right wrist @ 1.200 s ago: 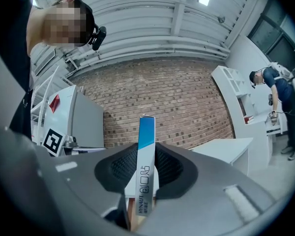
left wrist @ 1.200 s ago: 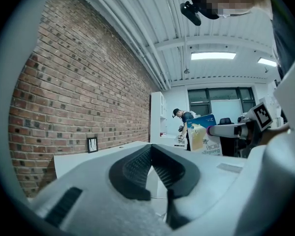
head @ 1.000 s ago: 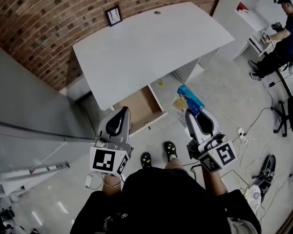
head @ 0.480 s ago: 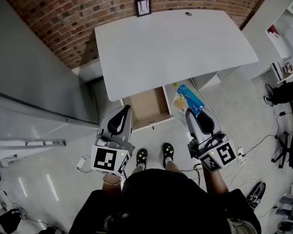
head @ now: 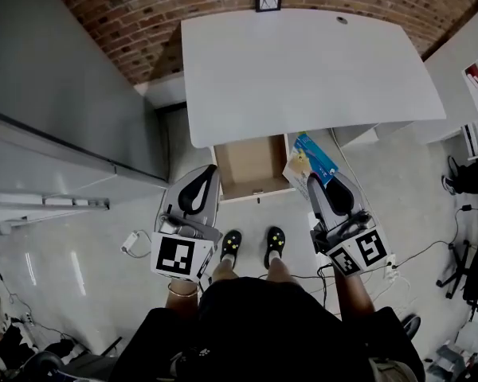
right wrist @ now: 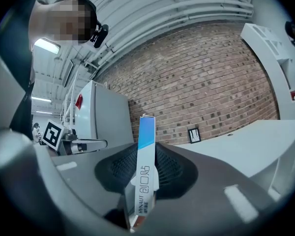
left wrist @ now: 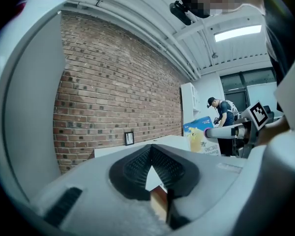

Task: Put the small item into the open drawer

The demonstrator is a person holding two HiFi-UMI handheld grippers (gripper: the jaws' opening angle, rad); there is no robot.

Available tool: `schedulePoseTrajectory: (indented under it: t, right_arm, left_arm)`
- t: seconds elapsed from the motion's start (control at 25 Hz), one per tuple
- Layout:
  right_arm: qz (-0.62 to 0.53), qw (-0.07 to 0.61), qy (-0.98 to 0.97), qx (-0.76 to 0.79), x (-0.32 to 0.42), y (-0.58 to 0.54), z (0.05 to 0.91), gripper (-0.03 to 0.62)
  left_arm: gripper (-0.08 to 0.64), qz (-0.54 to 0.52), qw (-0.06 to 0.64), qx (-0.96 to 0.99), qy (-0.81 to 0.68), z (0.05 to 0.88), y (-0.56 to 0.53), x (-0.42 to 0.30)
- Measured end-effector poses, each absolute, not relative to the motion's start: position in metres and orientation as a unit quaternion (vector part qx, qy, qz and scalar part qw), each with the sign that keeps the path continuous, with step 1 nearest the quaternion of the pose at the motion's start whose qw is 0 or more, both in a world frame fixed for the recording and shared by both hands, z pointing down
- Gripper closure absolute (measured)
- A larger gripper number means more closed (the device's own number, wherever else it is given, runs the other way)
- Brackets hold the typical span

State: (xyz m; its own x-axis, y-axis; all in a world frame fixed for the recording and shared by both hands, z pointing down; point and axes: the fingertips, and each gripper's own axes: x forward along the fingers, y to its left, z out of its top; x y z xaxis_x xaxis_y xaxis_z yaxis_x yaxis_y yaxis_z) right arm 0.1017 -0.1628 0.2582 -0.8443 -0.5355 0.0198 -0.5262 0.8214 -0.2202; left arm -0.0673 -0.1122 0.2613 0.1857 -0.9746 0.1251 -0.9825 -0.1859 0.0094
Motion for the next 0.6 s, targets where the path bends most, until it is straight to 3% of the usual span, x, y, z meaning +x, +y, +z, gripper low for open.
schedulePoseTrajectory:
  t: [0.6]
  right_arm:
    - [-0.105,-0.018,0.969,-0.221,0.064,-0.163,0.293,0.497]
  left_arm:
    - [0.563,0.04,0.064,0.73,-0.68,0.285,-0.094,-0.095]
